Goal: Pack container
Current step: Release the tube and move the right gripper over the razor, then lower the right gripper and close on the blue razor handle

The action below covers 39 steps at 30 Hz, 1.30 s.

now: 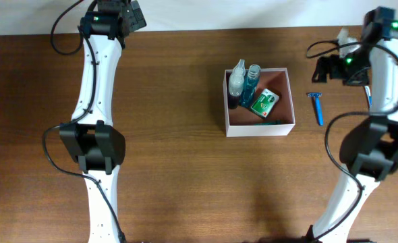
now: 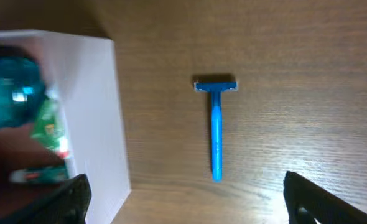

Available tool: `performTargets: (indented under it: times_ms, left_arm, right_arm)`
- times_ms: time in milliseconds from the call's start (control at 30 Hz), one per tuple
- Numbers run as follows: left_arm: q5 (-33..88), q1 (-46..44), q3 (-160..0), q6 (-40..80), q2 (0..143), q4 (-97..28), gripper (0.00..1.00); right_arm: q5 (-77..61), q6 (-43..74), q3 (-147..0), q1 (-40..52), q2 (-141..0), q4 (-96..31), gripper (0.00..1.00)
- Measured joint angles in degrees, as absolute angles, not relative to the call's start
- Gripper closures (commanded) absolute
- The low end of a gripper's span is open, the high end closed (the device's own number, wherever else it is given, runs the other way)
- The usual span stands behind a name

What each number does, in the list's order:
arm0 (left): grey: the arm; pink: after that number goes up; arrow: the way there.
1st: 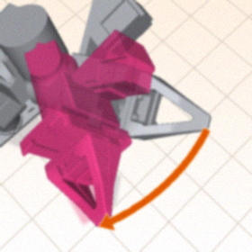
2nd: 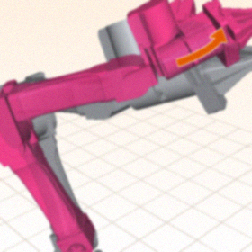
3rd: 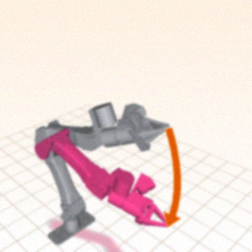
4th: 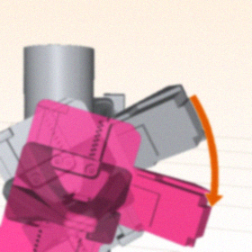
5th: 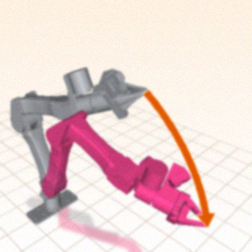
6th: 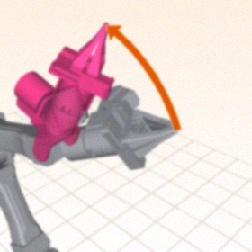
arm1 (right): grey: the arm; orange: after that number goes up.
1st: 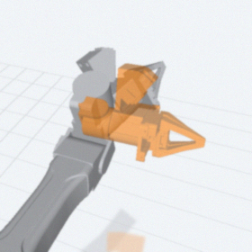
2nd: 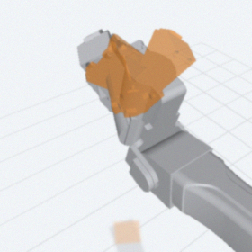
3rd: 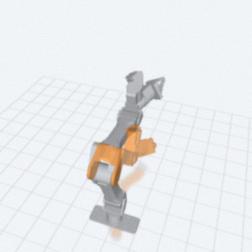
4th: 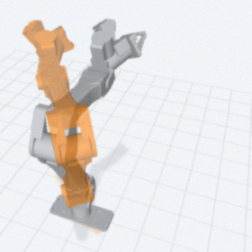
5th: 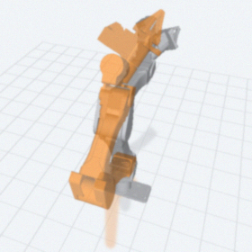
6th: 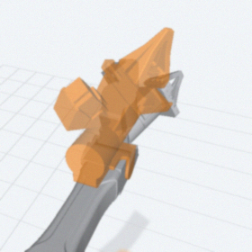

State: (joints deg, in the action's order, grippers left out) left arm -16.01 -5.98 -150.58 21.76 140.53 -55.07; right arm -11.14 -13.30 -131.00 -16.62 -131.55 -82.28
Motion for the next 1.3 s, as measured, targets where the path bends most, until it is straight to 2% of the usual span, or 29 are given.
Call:
performTargets:
  times_ms: [100, 300, 433, 467, 500, 1300]
  left_arm:
    - [-16.0, -6.0, -150.6, 21.8, 140.5, -55.1, 0.01]
    - [-16.0, -6.0, -150.6, 21.8, 140.5, -55.1, 0.01]
    - [-16.0, -6.0, -150.6, 21.8, 140.5, -55.1, 0.01]
    - [-16.0, -6.0, -150.6, 21.8, 140.5, -55.1, 0.01]
    - [-16.0, -6.0, -150.6, 21.8, 140.5, -55.1, 0.01]
    - [-16.0, -6.0, -150.6, 21.8, 140.5, -55.1, 0.01]
  right_arm:
    - [-9.4, -13.3, -131.0, -16.3, -134.9, -82.2, 0.01]
    - [-7.4, -13.5, -131.0, -16.3, -139.7, -82.4, 0.02]
    - [-6.3, -13.5, -131.0, -16.3, -141.1, -83.2, 0.16]
    - [-6.0, -13.5, -131.0, -16.3, -141.4, -83.4, 0.23]
    - [-6.0, -13.5, -131.0, -16.3, -141.6, -83.5, 0.24]
    - [-2.7, -13.5, -123.8, -16.3, -143.2, -81.5, 0.25]
